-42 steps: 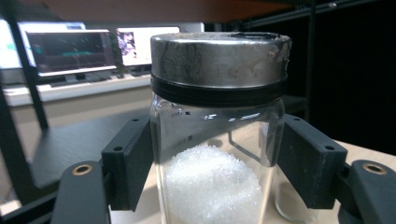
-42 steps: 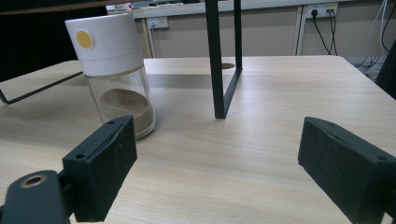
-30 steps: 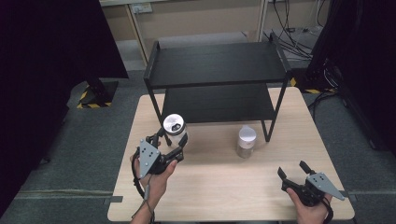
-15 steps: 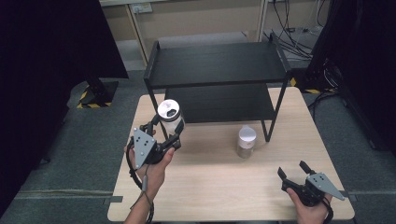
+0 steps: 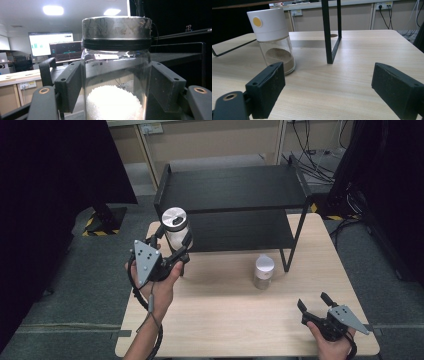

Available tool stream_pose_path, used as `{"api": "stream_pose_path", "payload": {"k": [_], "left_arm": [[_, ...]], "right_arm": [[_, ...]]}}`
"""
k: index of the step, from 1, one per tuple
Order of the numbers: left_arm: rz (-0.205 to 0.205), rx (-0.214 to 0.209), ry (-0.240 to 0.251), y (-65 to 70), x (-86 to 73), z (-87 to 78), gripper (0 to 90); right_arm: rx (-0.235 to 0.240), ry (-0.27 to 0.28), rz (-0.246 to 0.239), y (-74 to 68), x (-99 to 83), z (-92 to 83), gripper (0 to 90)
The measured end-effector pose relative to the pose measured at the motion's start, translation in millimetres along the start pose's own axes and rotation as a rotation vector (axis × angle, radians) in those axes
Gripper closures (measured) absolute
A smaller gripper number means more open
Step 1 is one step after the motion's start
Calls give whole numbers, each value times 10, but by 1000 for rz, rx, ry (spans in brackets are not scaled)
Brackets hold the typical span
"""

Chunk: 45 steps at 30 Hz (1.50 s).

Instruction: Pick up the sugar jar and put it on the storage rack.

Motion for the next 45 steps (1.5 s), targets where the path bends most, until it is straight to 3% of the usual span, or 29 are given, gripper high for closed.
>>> {"api": "stream_pose_path", "payload": {"k": [10,27,36,45], "left_arm": [[-4,18,16,-46,143,97,305],[-2,52,-1,-164,336,473,304],[13,76,-22,-224,354,675,304],[25,92,-45,-273,259,849,304]], "right_arm": [[-1,1,1,0,-1,0,119],[2,-2,1,2,1,1,119],[3,-2,3,5,1,1,119],[3,-1,3,3,1,0,119]]}}
Point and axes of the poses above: each handheld gripper's, and its own axes: z roughly forward along the jaws, x roughly out of its top, y roughly to its right, the point moved 9 cm from there along z, roughly forward along the jaws, and after that the axes turned 12 degrees about y, right-handed, at the moved point
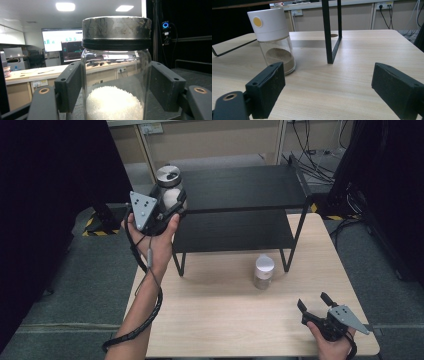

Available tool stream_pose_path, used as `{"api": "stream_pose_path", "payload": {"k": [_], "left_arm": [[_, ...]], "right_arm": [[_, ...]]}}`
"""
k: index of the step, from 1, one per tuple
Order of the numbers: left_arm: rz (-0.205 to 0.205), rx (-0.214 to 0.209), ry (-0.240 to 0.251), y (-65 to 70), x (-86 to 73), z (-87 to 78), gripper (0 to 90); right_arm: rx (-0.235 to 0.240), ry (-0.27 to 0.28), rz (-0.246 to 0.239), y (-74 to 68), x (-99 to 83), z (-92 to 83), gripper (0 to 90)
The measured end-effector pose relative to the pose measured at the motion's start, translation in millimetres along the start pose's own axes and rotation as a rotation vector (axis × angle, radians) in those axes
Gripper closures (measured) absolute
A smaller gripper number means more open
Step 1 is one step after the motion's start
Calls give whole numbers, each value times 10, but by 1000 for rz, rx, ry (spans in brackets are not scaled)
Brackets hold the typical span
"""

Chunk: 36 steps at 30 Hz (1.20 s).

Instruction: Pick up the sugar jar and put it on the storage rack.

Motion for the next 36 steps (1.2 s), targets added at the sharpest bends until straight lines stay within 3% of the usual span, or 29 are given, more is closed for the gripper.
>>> {"api": "stream_pose_path", "payload": {"k": [11,30,36], "left_arm": [[11,3,-19,-59,-98,171,304],[-12,16,-53,-101,-182,254,304],[-55,20,-50,-151,-201,254,301]], "right_arm": [[3,0,4,6,1,0,119],[5,-1,3,6,1,0,119],[6,-1,0,7,1,0,119]]}}
Point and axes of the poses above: each handheld gripper's, and its own axes: z roughly forward along the jaws, x roughly out of its top, y roughly to its right, the point moved 9 cm from there along z, roughly forward along the jaws, and after that the axes turned 12 degrees about y, right-handed, at the moved point
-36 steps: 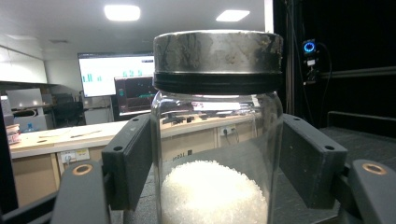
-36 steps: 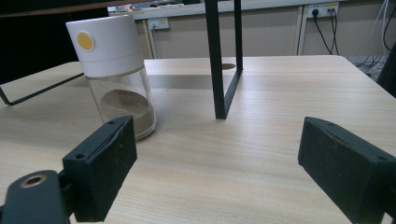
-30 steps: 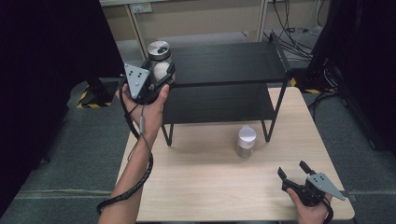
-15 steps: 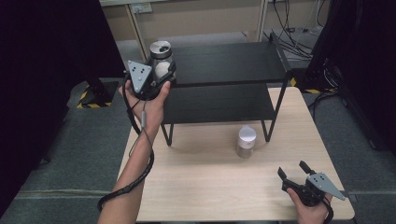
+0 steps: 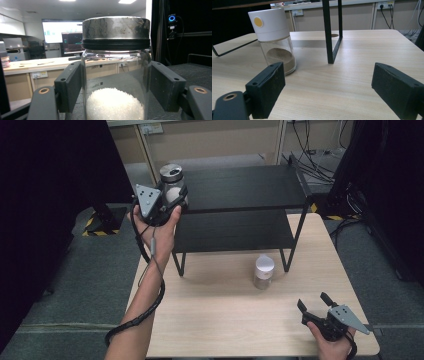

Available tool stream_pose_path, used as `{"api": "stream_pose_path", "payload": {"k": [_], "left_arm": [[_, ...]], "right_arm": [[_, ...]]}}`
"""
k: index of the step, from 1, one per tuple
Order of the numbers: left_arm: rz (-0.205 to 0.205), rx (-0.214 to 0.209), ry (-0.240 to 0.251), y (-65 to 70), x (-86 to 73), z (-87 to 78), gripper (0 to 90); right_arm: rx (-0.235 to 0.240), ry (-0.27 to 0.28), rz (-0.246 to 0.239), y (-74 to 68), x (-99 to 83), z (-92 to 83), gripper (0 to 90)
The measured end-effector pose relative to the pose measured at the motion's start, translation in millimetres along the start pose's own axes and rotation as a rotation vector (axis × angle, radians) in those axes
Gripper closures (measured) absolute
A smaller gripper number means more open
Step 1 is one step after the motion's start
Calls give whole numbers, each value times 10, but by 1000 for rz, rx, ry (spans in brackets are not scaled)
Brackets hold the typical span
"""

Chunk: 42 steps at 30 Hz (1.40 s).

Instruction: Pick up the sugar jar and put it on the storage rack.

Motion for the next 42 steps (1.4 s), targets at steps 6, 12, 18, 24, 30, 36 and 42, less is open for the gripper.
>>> {"api": "stream_pose_path", "payload": {"k": [6,12,18,24,30,36,42], "left_arm": [[1,-7,4,-10,-6,-5,300],[-21,-32,40,-25,1,-12,248],[-24,-31,73,24,56,-54,155],[5,-30,106,59,79,-109,138],[1,-40,121,65,73,-192,136],[-2,-41,134,49,29,-296,134],[-2,-59,152,46,-32,-426,133]], "right_arm": [[0,0,-1,-1,0,1,119],[1,-1,-2,-2,1,3,119],[1,-1,-1,-1,1,2,119],[1,0,3,1,0,1,118],[2,-1,2,2,1,2,119],[1,-1,0,0,1,3,119],[1,-1,0,-1,1,2,119]]}}
Point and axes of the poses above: each handheld gripper's, and its own axes: z roughly forward along the jaws, x roughly out of its top, y roughly to its right, the point moved 9 cm from there along z, roughly forward along the jaws, and after that the axes turned 12 degrees about y, right-handed, at the moved point
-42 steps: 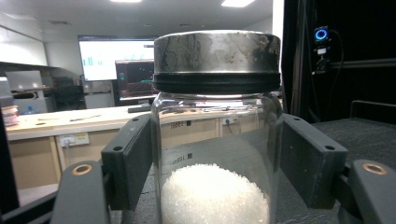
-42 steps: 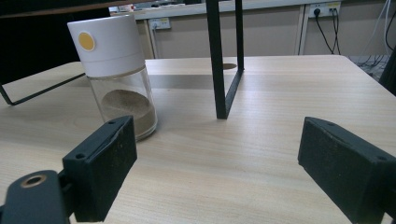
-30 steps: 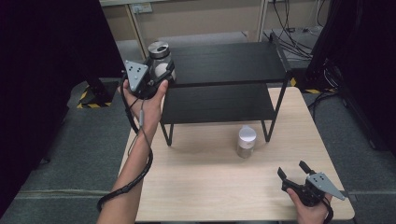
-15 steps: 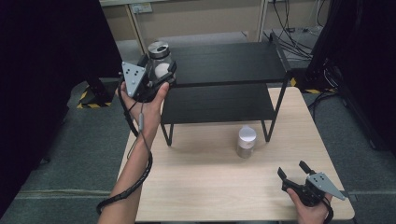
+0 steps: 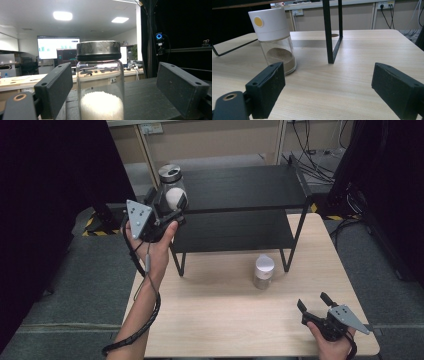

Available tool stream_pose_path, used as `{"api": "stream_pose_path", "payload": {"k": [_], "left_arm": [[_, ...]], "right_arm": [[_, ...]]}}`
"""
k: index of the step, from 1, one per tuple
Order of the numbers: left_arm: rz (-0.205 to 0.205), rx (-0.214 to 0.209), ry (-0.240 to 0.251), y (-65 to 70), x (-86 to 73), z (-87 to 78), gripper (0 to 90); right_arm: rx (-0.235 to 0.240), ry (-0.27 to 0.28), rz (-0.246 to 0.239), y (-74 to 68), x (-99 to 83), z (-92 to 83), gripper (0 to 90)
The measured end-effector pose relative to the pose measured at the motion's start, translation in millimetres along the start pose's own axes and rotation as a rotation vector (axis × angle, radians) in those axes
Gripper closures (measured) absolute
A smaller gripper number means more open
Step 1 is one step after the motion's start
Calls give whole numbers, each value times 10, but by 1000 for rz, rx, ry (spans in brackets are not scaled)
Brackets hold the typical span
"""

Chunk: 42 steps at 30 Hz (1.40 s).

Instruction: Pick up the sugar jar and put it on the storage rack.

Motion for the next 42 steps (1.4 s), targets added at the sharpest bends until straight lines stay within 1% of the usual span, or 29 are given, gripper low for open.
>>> {"api": "stream_pose_path", "payload": {"k": [10,19,28,33,36,37,42], "left_arm": [[13,-25,6,38,-69,-182,132],[13,-31,7,50,-110,-274,132],[11,-58,0,128,-217,-423,131],[10,-61,-12,155,-288,-484,130],[2,-63,-18,172,-341,-530,130],[2,-63,-18,172,-341,-530,130],[10,-71,-37,205,-441,-614,128]], "right_arm": [[0,0,-2,0,0,-1,119],[1,0,-2,1,0,-1,118],[1,-1,-4,-1,0,1,118],[1,-1,-3,0,0,0,119],[1,-1,-2,0,1,-1,118],[1,-1,-2,0,1,-1,118],[1,-1,-4,1,0,0,119]]}}
Point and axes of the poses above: each handheld gripper's, and its own axes: z roughly forward along the jaws, x roughly out of its top, y roughly to its right, the point moved 9 cm from there along z, roughly forward along the jaws, and after that the axes turned 12 degrees about y, right-handed, at the moved point
